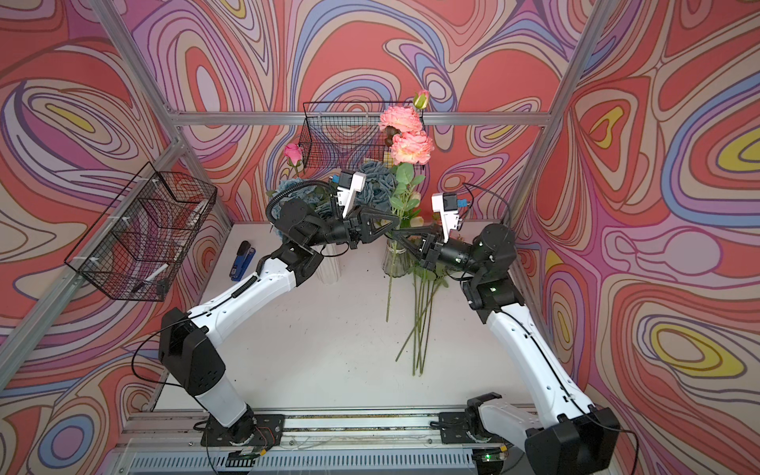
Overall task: Pick out pink flowers from the vase
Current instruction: Pick up the flower from the vase.
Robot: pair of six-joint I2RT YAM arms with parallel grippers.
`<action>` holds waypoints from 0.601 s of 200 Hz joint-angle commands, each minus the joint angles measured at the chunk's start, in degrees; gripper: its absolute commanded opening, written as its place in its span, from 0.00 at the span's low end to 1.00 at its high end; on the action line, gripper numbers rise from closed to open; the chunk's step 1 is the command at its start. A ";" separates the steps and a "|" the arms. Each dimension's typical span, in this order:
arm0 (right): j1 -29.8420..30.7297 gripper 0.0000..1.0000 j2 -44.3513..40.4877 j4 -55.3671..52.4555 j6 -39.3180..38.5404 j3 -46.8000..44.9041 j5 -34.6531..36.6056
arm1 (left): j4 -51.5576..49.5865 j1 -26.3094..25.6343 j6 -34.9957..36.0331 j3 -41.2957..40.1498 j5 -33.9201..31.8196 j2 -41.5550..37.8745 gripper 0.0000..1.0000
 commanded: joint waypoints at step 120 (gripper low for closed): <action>0.09 0.00 -5.11 -20.24 -15.20 1.10 13.92 | -18.32 -0.14 27.74 -11.79 -21.52 -14.30 0.60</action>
